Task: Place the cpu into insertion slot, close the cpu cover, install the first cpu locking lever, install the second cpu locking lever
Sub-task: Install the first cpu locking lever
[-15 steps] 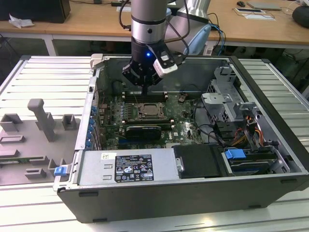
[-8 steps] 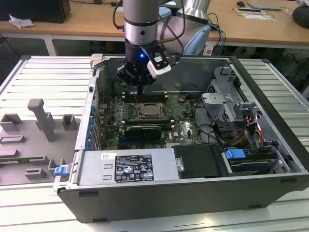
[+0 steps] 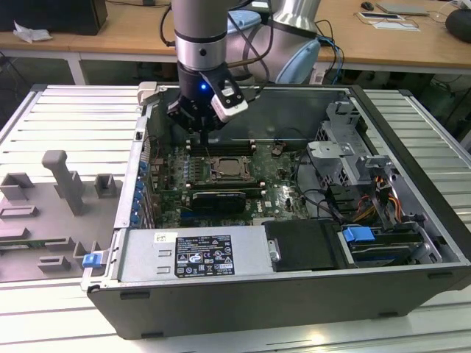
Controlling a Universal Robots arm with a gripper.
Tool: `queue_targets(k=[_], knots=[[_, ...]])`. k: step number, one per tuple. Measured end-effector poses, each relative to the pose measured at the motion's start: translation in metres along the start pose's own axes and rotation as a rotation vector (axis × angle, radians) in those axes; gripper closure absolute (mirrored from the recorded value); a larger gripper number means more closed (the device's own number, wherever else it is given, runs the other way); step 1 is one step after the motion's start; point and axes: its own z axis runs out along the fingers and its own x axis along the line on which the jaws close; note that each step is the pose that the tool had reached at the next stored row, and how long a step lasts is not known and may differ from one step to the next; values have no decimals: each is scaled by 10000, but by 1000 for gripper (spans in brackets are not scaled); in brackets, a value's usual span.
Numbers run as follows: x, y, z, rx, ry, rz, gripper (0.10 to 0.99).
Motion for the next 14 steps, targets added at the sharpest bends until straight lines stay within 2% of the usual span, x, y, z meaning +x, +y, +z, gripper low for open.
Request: queue_targets(k=[9, 14], knots=[[165, 21, 30, -98, -26, -123, 980], [171, 97, 45, -100, -21, -199, 980]])
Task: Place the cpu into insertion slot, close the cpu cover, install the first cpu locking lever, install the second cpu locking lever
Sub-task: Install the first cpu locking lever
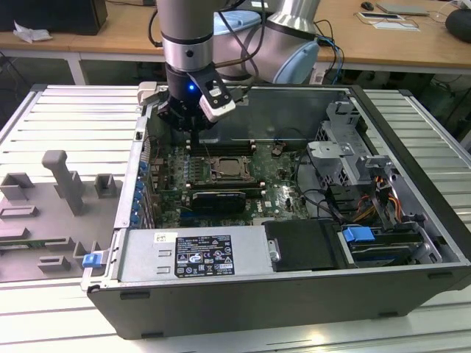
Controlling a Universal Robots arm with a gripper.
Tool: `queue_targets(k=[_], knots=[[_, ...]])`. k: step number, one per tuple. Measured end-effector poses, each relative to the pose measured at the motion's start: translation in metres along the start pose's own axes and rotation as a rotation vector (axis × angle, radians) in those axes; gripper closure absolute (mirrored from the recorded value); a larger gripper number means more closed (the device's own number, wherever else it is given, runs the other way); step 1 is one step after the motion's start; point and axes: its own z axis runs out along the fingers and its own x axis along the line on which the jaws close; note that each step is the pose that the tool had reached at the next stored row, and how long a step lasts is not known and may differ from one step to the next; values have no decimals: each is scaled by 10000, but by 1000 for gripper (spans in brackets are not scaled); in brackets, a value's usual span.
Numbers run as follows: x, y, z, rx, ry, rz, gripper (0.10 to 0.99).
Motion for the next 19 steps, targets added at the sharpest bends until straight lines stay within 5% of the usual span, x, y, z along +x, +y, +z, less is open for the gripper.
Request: queue_targets(k=[9, 14, 17, 19], knots=[[-69, 45, 16, -3, 9, -94, 980], [-254, 39, 35, -4, 12, -131, 980], [-429, 27, 87, -8, 17, -199, 980], [-454, 23, 108, -71, 17, -221, 980]])
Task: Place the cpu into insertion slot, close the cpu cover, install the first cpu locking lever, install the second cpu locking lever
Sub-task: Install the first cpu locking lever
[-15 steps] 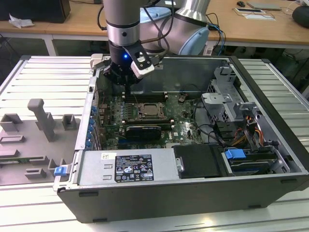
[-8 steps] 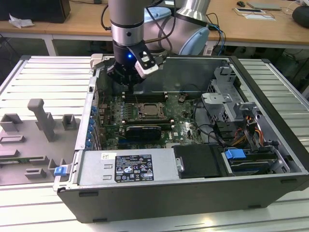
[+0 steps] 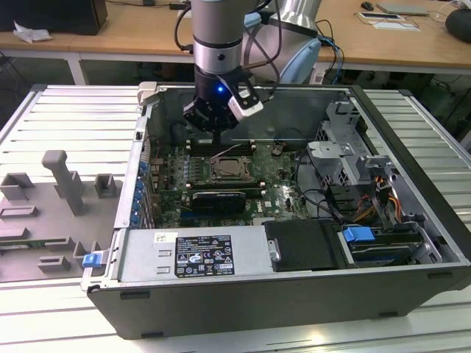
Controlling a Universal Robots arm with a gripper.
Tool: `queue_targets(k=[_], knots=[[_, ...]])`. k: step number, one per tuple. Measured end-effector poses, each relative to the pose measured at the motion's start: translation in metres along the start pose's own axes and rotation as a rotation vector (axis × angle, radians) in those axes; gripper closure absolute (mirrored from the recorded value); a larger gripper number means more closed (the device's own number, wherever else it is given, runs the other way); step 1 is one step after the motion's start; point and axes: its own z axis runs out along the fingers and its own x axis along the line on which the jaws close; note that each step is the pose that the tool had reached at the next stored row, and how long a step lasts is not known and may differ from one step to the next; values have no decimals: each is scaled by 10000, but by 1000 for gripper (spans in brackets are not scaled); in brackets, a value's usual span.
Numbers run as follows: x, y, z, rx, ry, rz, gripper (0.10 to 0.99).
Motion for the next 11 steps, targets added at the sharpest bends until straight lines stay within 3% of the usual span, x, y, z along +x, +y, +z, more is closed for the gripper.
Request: queue_targets(k=[1, 7, 9, 11], knots=[[-8, -1, 17, -58, -8, -5, 980], [-92, -11, 95, -64, -5, -16, 980], [-102, -13, 100, -223, -18, -19, 980], [-114, -14, 113, -282, -25, -20, 980]])
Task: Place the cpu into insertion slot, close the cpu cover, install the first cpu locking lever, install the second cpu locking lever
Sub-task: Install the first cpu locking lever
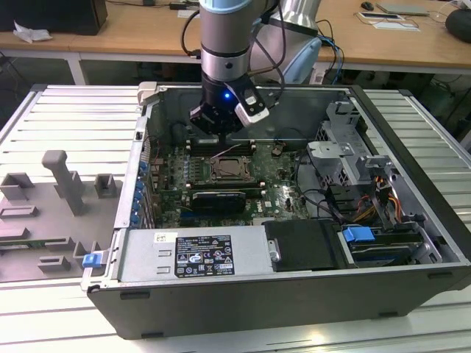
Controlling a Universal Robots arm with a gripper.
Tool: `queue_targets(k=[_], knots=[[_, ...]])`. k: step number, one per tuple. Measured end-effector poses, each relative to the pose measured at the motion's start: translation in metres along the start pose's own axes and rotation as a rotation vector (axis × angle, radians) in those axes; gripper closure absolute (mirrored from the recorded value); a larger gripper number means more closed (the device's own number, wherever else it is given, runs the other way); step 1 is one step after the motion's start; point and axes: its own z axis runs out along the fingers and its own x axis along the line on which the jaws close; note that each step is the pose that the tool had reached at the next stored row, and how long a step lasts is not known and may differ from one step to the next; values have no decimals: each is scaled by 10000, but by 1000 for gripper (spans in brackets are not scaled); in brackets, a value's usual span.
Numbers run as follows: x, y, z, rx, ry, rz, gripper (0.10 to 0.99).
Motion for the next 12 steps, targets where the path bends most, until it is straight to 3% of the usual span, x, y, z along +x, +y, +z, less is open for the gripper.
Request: queue_targets(k=[12], knots=[[-96, 3, 78, 2, 5, -18, 980]])
